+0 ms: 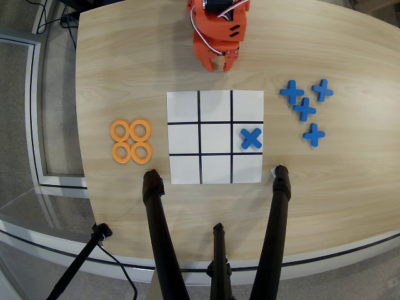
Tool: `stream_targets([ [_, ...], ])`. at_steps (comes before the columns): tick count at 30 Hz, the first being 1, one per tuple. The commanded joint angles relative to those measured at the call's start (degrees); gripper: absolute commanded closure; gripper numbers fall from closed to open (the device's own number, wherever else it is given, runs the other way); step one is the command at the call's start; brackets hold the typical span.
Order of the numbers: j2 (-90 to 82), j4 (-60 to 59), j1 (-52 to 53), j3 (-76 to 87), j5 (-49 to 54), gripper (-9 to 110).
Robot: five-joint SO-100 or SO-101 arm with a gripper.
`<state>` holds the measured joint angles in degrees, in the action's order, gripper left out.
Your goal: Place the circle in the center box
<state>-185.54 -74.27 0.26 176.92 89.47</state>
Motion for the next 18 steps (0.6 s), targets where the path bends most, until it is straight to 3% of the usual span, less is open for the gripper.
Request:
stream_targets([
  [1, 3.6, 1.93, 0.88, -6.15, -1.32, 90],
  [18, 58.01, 17.4, 18.81, -49.83, -3.6, 88],
])
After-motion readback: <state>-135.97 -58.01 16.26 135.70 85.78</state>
